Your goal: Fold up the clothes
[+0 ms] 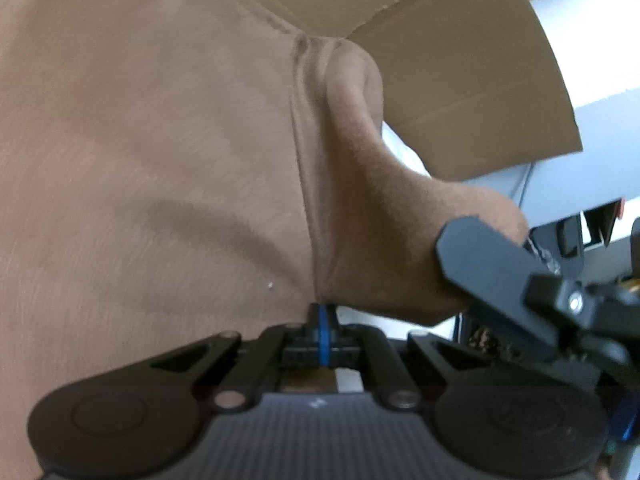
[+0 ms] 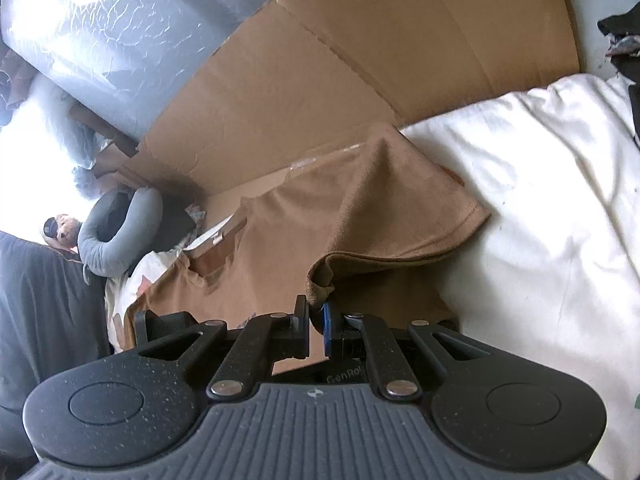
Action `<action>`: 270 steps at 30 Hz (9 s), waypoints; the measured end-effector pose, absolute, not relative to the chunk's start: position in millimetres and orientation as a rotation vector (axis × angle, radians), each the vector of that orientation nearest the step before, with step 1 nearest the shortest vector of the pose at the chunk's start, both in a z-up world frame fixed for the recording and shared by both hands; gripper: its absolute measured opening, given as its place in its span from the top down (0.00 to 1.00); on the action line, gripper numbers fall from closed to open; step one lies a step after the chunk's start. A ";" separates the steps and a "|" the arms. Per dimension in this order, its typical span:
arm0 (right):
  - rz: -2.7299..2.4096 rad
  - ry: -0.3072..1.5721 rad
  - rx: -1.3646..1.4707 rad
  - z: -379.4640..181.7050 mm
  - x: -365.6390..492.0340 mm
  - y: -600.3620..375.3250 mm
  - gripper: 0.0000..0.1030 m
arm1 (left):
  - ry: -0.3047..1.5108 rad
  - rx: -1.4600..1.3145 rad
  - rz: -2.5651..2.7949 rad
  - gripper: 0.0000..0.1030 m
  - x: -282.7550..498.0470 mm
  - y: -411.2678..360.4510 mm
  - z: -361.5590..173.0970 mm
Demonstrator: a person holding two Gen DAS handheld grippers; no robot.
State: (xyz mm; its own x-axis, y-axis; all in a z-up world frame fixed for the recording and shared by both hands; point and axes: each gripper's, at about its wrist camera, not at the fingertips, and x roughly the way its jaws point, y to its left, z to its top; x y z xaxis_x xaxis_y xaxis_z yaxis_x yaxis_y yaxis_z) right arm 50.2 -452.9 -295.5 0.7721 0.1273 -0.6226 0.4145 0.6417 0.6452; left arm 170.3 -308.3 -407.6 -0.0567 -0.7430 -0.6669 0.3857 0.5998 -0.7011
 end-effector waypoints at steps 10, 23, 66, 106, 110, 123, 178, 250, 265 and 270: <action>-0.125 0.681 0.902 -286.1 45.9 -445.7 0.69 | 1.293 -0.213 -1.014 0.58 162.9 -275.9 -376.2; -0.176 0.696 0.905 -294.6 25.2 -441.1 0.63 | 1.143 0.000 -0.893 0.39 183.7 -223.7 -324.5; -0.350 0.893 0.566 -356.3 50.1 -460.2 0.86 | 1.224 0.073 -0.929 0.94 193.3 -241.7 -349.6; -0.478 0.914 0.621 -341.2 -4.2 -477.7 0.81 | 0.866 0.448 -1.141 0.60 173.4 -384.8 -331.6; -0.478 0.916 0.620 -342.1 -3.6 -477.6 0.81 | 0.890 0.440 -1.113 0.61 178.8 -388.0 -339.9; -0.465 0.912 0.620 -339.9 -1.9 -475.1 0.81 | 0.983 0.388 -1.082 0.94 204.6 -383.2 -348.9; -0.330 0.863 0.262 -336.4 222.2 -492.6 0.65 | 0.964 -0.004 -0.864 0.78 316.3 -235.9 -353.1; -0.155 0.923 0.286 -345.3 127.0 -453.9 0.84 | 0.954 0.051 -0.815 0.84 285.4 -228.2 -351.3; -0.182 0.916 0.305 -337.7 88.2 -438.8 0.85 | 0.958 0.144 -1.004 0.80 195.7 -247.2 -340.8; -0.179 0.926 0.288 -345.0 88.9 -434.7 0.84 | 1.001 0.172 -0.986 0.80 191.5 -240.5 -356.5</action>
State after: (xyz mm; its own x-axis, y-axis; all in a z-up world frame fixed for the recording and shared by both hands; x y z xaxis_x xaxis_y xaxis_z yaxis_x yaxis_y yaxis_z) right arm 88.9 -434.7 -345.0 0.5903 -0.0287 -0.8067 0.2744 0.9470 0.1671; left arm 191.5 -240.5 -356.5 0.1673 -0.6156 -0.7701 0.7609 0.5773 -0.2961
